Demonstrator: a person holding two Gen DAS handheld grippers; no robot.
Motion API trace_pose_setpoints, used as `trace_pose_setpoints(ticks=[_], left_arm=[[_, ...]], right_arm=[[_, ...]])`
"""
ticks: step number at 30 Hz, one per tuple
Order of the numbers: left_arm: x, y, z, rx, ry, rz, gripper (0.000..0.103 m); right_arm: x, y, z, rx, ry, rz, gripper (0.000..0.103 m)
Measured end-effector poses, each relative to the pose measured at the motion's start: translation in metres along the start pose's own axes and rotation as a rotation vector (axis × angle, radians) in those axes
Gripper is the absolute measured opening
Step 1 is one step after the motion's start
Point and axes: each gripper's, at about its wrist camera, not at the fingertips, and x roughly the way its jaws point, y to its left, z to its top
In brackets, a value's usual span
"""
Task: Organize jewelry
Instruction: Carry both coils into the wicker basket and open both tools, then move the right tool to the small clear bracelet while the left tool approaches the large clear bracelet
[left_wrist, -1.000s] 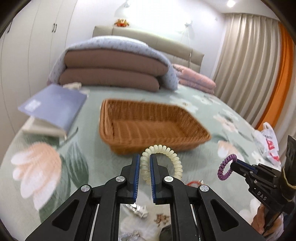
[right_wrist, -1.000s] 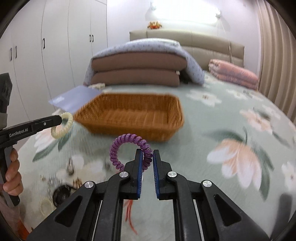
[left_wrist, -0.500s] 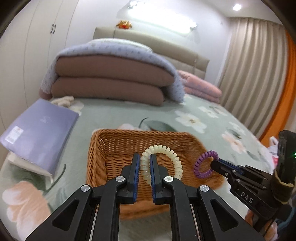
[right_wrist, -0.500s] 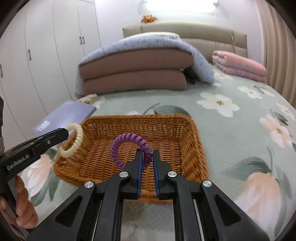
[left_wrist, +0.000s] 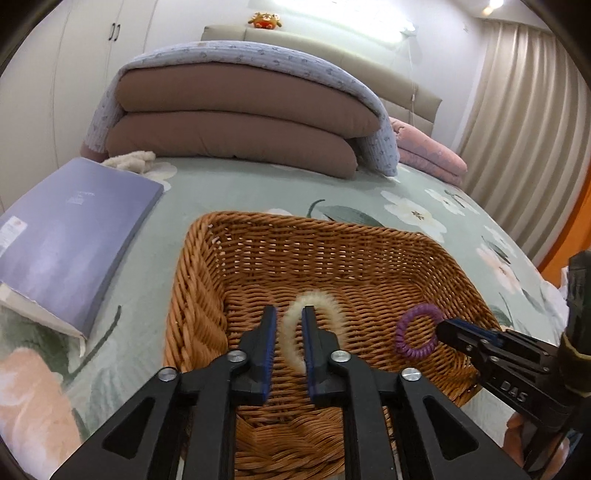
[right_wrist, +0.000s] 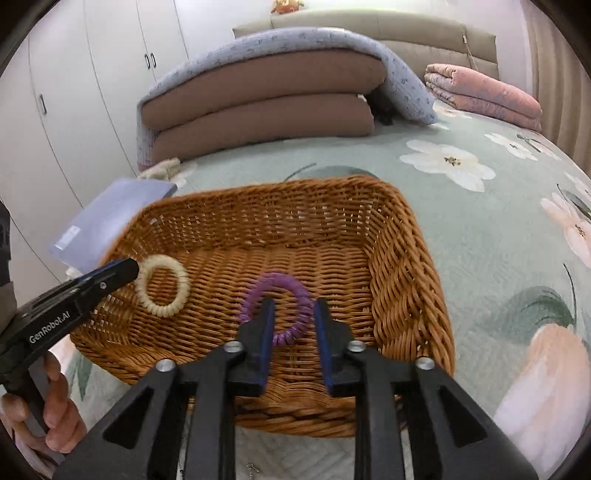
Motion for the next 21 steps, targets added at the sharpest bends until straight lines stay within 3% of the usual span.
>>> trace_pose_setpoints(ticks=[3,4,9,14,21], left_arm=[[-0.009,0.000,-0.001,-0.005,-0.036,-0.009,0.046],[-0.012,0.001,0.000,-0.006,-0.047,-0.013,0.049],[-0.036,-0.003,-0.001,-0.002,-0.106,-0.022,0.049],[-0.083,-0.005,-0.011,-0.012,-0.157,-0.054,0.049],[-0.163,0.007,-0.072,-0.047,-0.209,-0.042,0.049]], right_arm=[[-0.007,0.000,0.000,-0.008,-0.033,-0.022,0.025],[-0.009,-0.001,0.000,-0.005,-0.042,-0.023,0.025],[-0.039,0.006,-0.002,-0.037,-0.132,-0.043,0.025],[-0.096,0.022,-0.021,-0.103,-0.238,-0.033,0.025],[-0.145,0.032,-0.077,-0.128,-0.264,-0.010,0.025]])
